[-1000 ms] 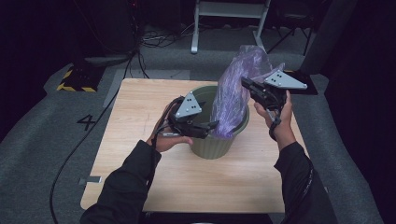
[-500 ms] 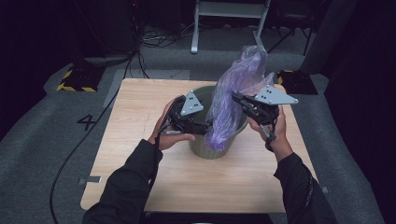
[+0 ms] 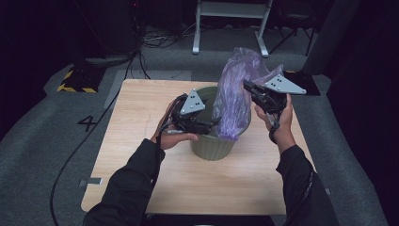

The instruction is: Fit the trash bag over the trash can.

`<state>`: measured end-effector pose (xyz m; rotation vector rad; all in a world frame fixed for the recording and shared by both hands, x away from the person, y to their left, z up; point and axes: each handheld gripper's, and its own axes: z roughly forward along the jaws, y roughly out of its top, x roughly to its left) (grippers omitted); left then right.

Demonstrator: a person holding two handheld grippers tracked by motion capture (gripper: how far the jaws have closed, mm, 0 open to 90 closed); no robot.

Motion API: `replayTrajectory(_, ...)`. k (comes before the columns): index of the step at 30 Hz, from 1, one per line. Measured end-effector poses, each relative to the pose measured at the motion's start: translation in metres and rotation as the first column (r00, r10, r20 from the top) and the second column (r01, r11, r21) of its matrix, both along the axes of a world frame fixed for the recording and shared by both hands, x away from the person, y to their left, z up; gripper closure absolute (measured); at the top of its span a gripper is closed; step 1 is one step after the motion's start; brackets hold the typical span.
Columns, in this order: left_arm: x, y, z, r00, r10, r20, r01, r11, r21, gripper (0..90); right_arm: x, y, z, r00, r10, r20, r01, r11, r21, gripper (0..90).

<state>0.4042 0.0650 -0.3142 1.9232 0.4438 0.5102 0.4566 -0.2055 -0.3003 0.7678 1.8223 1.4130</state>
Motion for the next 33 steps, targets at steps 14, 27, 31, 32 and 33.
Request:
replayTrajectory(14, -0.01, -0.036, 0.002, 0.9957, -0.089, 0.027, 0.087, 0.9942, 0.063, 47.0, -0.002, 0.006, 0.002, 0.9984, -0.041, 0.04, 0.041, 0.9992, 0.003, 88.7)
replayTrajectory(27, 0.01, -0.04, -0.006, 0.9962, 0.015, 0.086, -0.035, 0.971, 0.236, 89.7, -0.014, 0.011, 0.006, 0.9966, 0.06, 0.057, -0.062, 0.9979, 0.021, 88.6)
replayTrajectory(31, 0.011, -0.031, -0.002, 0.998, 0.034, 0.054, -0.044, 0.9821, 0.183, 89.6, -0.018, 0.013, 0.007, 0.9946, 0.08, 0.067, -0.081, 0.9967, 0.012, 88.7)
replayTrajectory(32, 0.009, -0.029, 0.0, 0.9985, 0.027, 0.047, -0.035, 0.9846, 0.171, 86.8, -0.018, 0.013, 0.007, 0.9945, 0.081, 0.067, -0.082, 0.9966, 0.009, 88.7)
replayTrajectory(33, 0.007, -0.027, 0.002, 0.999, 0.014, 0.042, -0.02, 0.9881, 0.153, 83.4, -0.019, 0.013, 0.008, 0.9945, 0.081, 0.067, -0.082, 0.9966, 0.005, 88.6)
